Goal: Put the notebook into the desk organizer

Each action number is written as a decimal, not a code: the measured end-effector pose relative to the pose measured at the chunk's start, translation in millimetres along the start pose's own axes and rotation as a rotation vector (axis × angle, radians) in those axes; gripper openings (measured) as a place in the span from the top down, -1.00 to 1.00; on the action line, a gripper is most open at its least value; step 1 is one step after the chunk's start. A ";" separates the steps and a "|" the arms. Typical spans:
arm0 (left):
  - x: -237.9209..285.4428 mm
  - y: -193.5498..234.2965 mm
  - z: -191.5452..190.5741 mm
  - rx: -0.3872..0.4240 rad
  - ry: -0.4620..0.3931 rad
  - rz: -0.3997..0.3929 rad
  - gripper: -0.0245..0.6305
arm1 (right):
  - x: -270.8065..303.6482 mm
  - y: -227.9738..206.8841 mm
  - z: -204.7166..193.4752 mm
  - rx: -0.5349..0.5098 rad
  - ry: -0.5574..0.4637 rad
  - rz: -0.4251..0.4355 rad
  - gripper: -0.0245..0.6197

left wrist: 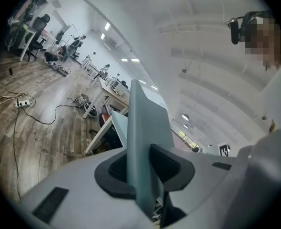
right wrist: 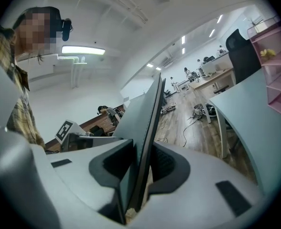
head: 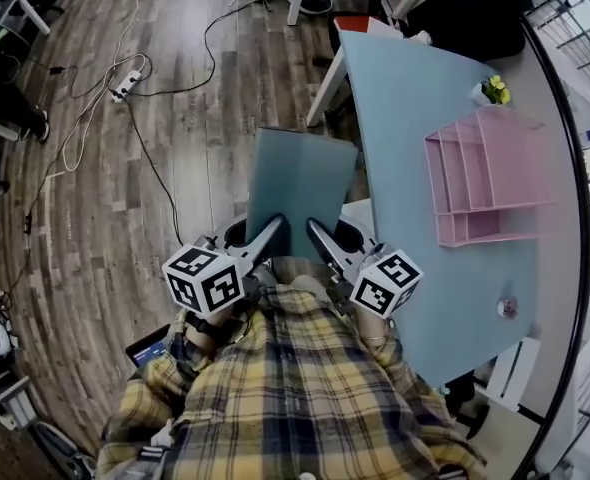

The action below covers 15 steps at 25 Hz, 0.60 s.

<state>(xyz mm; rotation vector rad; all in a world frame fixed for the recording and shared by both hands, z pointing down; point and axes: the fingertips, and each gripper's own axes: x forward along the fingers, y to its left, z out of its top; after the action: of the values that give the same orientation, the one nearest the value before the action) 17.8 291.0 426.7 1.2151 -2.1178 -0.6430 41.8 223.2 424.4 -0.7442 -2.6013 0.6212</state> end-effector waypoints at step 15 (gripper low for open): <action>34.0 31.7 17.0 -0.009 0.063 -0.025 0.63 | 29.3 -35.3 7.1 0.040 -0.002 -0.063 0.66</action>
<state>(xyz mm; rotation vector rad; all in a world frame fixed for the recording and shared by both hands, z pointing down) -26.3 277.6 444.8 1.2427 -2.0493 -0.6165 1.0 210.6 442.6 -0.6473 -2.5957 0.6534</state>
